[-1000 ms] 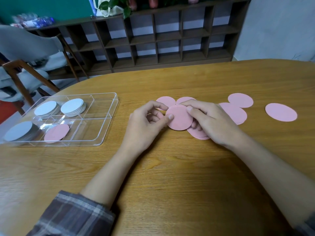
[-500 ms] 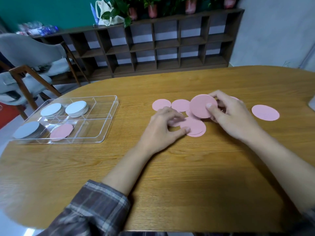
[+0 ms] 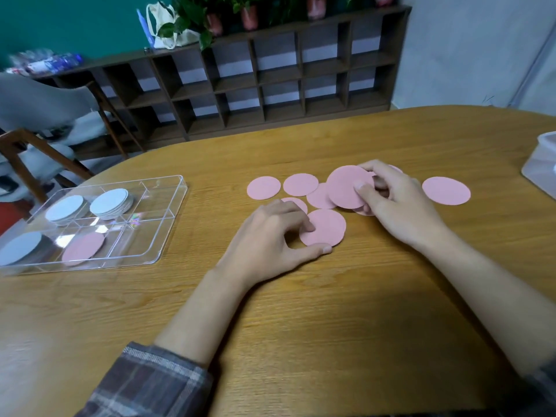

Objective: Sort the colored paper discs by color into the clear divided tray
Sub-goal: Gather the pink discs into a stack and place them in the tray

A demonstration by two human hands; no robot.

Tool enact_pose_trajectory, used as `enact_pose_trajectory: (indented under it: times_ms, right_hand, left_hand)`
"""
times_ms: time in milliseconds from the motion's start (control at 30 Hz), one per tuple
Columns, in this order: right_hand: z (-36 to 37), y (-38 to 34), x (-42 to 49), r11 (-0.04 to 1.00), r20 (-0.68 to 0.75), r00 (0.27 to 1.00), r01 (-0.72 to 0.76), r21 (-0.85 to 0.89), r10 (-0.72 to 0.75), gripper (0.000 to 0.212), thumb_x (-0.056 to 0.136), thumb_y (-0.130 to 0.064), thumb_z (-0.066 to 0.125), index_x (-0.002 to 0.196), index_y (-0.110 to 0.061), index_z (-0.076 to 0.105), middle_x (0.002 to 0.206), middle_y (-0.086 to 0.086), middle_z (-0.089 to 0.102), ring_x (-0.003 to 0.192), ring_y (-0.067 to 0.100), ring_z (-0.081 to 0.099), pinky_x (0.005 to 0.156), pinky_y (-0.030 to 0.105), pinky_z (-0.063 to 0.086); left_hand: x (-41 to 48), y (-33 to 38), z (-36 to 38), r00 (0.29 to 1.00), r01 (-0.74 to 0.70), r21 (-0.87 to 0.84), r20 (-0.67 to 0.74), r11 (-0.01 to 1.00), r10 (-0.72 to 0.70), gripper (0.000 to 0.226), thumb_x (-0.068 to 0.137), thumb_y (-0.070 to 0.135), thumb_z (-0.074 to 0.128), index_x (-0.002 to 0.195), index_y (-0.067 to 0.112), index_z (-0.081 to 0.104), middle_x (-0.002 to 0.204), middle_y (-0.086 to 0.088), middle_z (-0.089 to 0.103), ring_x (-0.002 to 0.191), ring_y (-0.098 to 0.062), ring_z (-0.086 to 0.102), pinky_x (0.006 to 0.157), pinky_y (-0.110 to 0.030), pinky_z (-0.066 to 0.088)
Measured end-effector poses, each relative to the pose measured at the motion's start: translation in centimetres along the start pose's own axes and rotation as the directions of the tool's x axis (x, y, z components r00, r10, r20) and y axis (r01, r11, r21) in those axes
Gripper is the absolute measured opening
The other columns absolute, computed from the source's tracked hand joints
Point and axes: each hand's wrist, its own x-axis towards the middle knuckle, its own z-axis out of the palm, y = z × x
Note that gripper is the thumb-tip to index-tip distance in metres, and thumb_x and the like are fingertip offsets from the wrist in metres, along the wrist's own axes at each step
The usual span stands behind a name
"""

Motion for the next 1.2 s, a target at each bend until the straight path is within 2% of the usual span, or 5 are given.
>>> enact_pose_trajectory:
  times_ms: [267,667,867,1033,1200]
  right_hand:
    - [0.7,0.1,0.0,0.997,0.075,0.995,0.064,-0.050,-0.060,0.024,0.100,-0.018,0.055,0.108,-0.038,0.067,0.082,-0.002,0.071,0.075,0.024,0.064,0.086,0.046,0.055]
    - [1.2,-0.1,-0.1,0.988,0.152,0.978,0.149,-0.024,-0.144,0.024,0.107,-0.030,0.049,0.124,-0.035,0.066,0.083,-0.004,0.068,0.076,0.016,0.065,0.081,0.042,0.055]
    - [0.7,0.2,0.0,0.954,0.193,0.964,0.223,-0.202,-0.185,0.020,0.105,-0.023,0.054,0.122,-0.025,0.064,0.094,-0.013,0.068,0.088,0.001,0.060,0.071,0.011,0.041]
    - [0.2,1.0,0.5,0.956,0.115,0.983,0.166,-0.240,-0.142,0.018,0.105,-0.022,0.052,0.118,-0.027,0.062,0.093,-0.006,0.069,0.081,0.010,0.063,0.076,0.026,0.048]
    - [0.2,1.3,0.6,0.958,0.107,0.988,0.134,-0.253,-0.110,0.019,0.105,-0.024,0.051,0.120,-0.029,0.062,0.093,-0.007,0.068,0.082,0.014,0.067,0.076,0.030,0.050]
  left_hand:
    - [0.3,0.3,-0.3,0.977,-0.052,0.027,-0.206,0.998,0.056,0.022,0.109,0.025,0.051,0.108,0.012,0.069,0.090,0.003,0.071,0.074,-0.010,0.055,0.069,-0.032,0.049]
    - [2.9,1.1,1.0,0.878,0.243,-0.446,-0.277,0.861,-0.391,0.011,0.090,0.019,0.081,0.099,0.012,0.081,0.076,0.004,0.077,0.068,-0.007,0.072,0.068,-0.013,0.054]
    - [2.4,0.5,1.1,0.933,0.211,-0.299,-0.222,0.931,-0.283,0.019,0.086,0.033,0.084,0.098,0.019,0.080,0.075,0.008,0.073,0.067,-0.007,0.066,0.064,-0.014,0.050]
    - [1.8,0.2,0.9,0.989,0.146,-0.167,0.031,0.975,-0.143,0.052,0.072,0.066,0.081,0.109,0.029,0.078,0.098,0.015,0.066,0.092,-0.005,0.063,0.082,-0.036,0.056]
    - [1.1,0.0,1.0,0.992,0.119,-0.115,0.061,0.986,-0.112,0.052,0.078,0.065,0.077,0.114,0.028,0.076,0.109,0.015,0.061,0.105,-0.008,0.060,0.089,-0.040,0.055]
